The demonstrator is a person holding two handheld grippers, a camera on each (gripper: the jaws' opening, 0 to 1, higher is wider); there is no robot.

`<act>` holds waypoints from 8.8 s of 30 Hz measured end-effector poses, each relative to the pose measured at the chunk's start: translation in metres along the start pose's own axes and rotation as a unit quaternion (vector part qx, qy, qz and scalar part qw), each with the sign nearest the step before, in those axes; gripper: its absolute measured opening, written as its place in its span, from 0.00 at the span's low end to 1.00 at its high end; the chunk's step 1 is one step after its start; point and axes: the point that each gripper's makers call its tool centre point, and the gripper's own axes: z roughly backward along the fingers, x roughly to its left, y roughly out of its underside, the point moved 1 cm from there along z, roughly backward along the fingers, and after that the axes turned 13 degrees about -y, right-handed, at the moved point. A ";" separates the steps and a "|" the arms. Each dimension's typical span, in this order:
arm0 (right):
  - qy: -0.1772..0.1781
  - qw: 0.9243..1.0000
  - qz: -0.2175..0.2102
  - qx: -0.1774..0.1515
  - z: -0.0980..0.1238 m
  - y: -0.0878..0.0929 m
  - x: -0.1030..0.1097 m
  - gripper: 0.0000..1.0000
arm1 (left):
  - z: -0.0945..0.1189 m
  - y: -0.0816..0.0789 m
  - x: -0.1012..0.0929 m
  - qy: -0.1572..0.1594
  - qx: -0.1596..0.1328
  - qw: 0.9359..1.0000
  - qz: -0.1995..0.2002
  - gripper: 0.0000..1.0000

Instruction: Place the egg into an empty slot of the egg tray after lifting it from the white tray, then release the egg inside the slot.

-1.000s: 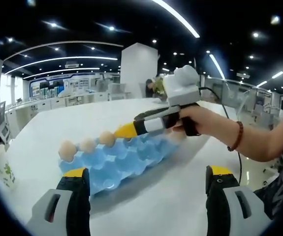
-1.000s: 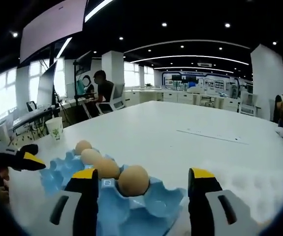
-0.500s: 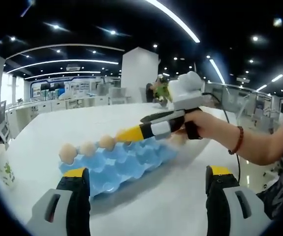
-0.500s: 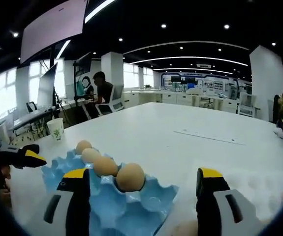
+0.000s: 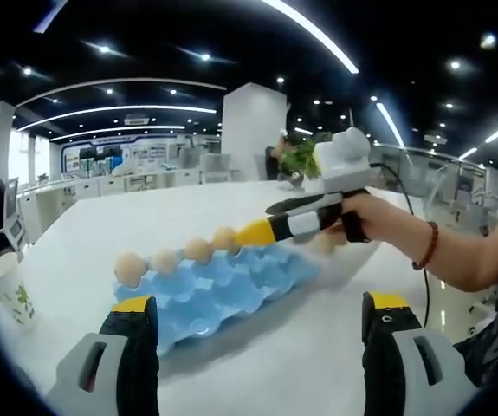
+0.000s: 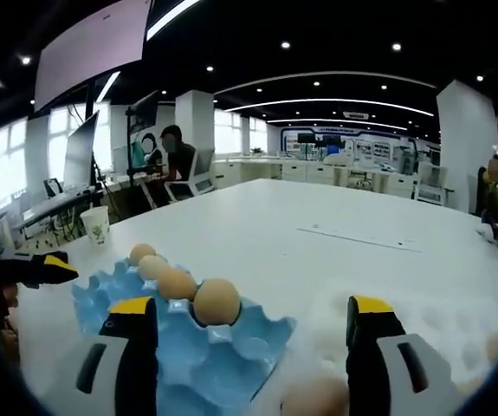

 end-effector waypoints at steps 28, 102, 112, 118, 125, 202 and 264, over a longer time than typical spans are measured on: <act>0.053 0.999 -0.003 -0.009 0.047 0.003 -0.046 0.91 | 0.004 -0.002 0.001 -0.014 0.007 1.000 -0.011 0.99; 0.201 0.977 -0.067 -0.011 0.175 0.048 -0.196 0.41 | -0.003 -0.007 -0.001 -0.030 0.009 0.999 -0.020 0.98; 0.235 0.968 -0.084 0.035 0.180 0.067 -0.211 0.29 | -0.002 -0.007 0.001 -0.033 0.009 0.999 -0.020 0.98; 0.226 0.970 -0.084 0.018 0.179 0.062 -0.208 0.29 | -0.004 -0.007 0.001 -0.032 0.011 0.999 -0.019 0.98; 0.233 0.969 -0.084 0.028 0.180 0.062 -0.209 0.26 | -0.005 -0.004 -0.003 -0.025 0.013 0.999 -0.024 0.96; 0.101 0.993 -0.056 -0.027 0.092 0.009 -0.095 0.26 | 0.008 -0.001 0.006 -0.036 0.006 0.999 -0.007 0.99; -0.035 0.995 0.059 0.069 -0.013 0.012 -0.001 0.27 | 0.013 0.006 0.015 -0.041 0.006 0.999 -0.002 0.99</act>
